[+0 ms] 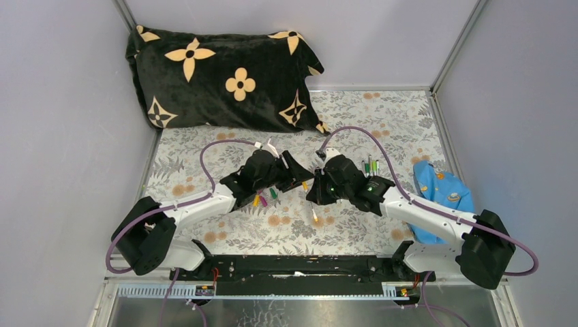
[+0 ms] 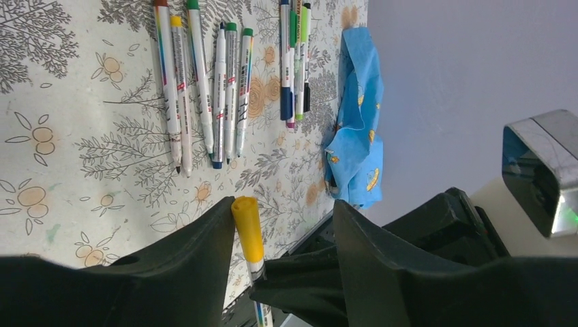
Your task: Open the pen caps
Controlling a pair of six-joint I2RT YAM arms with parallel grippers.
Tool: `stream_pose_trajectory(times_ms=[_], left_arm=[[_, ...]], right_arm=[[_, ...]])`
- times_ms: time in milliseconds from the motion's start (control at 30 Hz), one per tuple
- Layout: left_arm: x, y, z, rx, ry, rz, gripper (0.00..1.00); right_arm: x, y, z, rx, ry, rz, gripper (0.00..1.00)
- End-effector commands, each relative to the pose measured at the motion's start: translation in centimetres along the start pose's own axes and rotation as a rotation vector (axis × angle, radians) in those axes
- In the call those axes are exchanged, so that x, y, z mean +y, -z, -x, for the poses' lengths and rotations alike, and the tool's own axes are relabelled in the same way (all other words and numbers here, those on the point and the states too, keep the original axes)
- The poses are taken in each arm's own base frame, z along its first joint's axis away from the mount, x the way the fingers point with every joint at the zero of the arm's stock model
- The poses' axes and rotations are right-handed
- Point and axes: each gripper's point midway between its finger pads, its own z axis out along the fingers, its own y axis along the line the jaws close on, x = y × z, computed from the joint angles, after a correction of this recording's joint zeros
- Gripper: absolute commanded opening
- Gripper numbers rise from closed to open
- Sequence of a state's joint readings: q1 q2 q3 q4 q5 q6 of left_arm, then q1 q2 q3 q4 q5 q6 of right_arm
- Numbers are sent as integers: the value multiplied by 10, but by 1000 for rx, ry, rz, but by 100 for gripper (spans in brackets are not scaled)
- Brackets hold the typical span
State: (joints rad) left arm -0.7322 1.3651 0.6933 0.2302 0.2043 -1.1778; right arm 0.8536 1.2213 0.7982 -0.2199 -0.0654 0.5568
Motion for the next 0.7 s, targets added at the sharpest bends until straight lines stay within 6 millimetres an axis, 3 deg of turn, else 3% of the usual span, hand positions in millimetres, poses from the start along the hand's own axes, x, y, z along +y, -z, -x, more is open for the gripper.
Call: stream_pose_trajectory(times_ms=[0,333,500,600,667], left_arm=[[0,-4,9,-32,-6,22,57],[7,-6,5,-23,2,32,29],[9,-6,3,-13,5,36,24],[9,-6,3,-17,2,29,1],[9,-5,3,-21,6,25,0]], right_arm=[[23,3,22,-77,-5,51,0],[27,2,24,-99,-1,49,0],[29,3,28,-114,-4,53,0],[31,5,31,-121,-2,59,0],[33,6,31,-126,-1,65,0]])
